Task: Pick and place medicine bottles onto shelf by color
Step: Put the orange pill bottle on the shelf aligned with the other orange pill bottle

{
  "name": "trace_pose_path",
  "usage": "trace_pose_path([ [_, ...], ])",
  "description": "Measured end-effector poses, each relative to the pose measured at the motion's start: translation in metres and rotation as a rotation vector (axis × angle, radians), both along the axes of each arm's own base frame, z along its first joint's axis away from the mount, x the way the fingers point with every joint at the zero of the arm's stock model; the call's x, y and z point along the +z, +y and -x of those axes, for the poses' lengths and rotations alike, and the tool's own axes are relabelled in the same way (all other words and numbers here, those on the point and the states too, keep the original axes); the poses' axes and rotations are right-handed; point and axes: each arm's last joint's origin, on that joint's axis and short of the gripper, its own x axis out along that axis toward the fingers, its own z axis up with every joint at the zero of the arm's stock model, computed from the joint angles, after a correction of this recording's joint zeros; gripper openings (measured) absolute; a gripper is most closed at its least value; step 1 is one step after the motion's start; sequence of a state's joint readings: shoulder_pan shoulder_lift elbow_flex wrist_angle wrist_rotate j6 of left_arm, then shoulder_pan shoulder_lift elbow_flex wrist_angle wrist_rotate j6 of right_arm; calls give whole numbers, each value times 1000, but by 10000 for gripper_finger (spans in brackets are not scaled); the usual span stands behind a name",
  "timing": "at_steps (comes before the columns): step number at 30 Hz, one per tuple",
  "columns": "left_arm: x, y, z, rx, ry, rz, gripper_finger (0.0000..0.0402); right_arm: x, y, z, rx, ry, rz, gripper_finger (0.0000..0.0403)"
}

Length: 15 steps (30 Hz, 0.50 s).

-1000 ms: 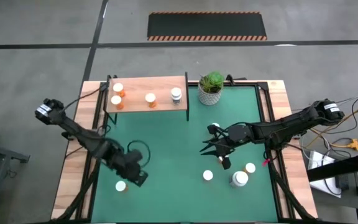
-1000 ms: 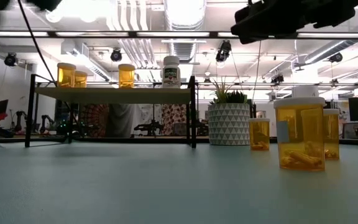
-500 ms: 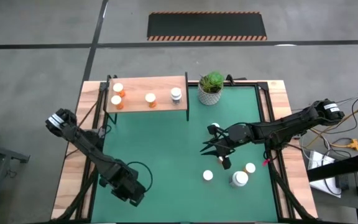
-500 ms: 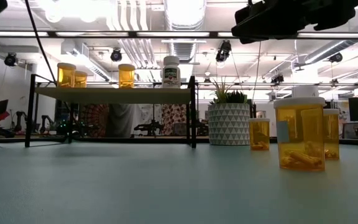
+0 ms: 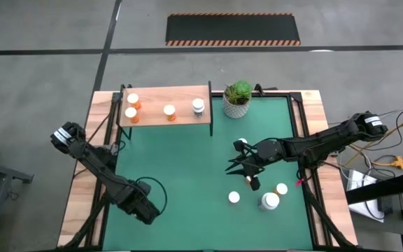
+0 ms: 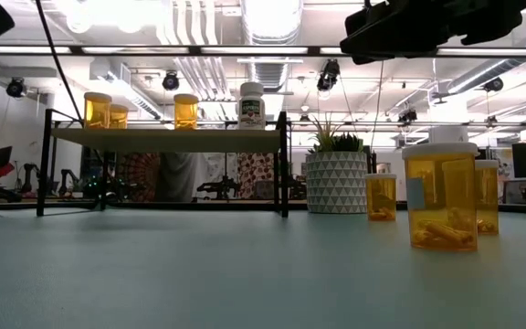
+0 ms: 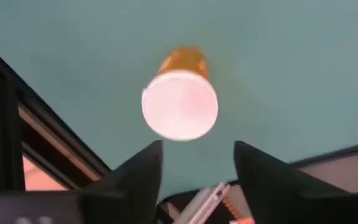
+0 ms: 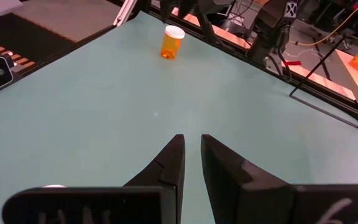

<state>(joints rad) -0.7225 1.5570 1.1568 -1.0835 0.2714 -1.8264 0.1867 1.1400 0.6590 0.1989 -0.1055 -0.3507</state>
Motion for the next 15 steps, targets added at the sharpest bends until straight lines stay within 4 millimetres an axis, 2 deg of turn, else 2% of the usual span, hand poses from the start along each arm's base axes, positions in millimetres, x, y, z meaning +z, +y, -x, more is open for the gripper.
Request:
trace_pose_path([
  [4,0,1,-1,-2,-31,-32,246,0,0,0,0,0,0,43],
  [7,-2,2,0,-5,-30,-46,270,0,0,0,0,3,0,43],
  [15,-18,7,6,1,-18,-110,281,-1,0,0,-1,9,-1,43],
])
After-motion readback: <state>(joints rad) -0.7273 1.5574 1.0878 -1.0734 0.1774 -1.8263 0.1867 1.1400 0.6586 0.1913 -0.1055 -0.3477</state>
